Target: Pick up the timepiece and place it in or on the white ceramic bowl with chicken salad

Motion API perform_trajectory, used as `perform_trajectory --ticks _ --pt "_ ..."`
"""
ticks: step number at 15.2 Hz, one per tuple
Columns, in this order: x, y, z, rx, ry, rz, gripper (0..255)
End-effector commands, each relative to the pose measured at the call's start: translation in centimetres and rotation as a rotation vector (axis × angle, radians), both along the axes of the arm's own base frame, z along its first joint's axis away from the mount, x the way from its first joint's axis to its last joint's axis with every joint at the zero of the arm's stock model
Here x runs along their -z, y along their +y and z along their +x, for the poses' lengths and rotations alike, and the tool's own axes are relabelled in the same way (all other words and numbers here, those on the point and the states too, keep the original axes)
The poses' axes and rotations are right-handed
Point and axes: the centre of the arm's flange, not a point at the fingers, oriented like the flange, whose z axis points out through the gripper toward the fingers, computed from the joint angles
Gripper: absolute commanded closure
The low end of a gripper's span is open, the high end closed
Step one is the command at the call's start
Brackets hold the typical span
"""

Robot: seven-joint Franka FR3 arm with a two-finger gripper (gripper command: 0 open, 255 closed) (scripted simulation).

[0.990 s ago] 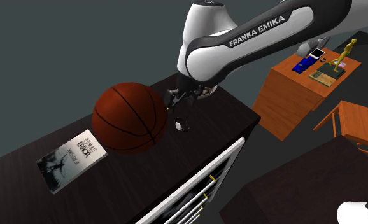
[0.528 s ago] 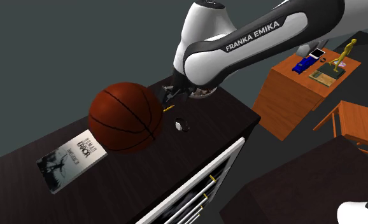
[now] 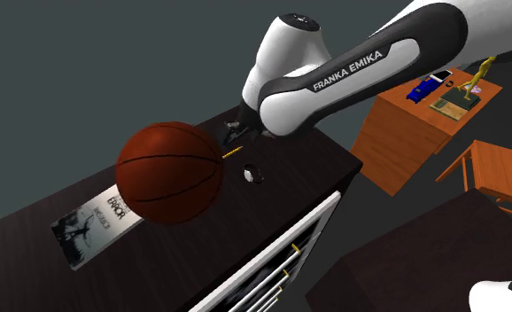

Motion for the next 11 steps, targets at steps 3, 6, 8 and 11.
perform_trajectory --ticks 3,6,8,11 --pt "2.0 -0.9 -4.7 -0.003 0.008 -0.026 0" --pt "3.3 -1.1 -6.6 -0.005 0.012 -0.037 0" --pt "4.3 -0.8 -6.4 -0.005 0.012 -0.037 0" --pt "5.8 -0.4 -6.1 -0.005 0.012 -0.037 0"
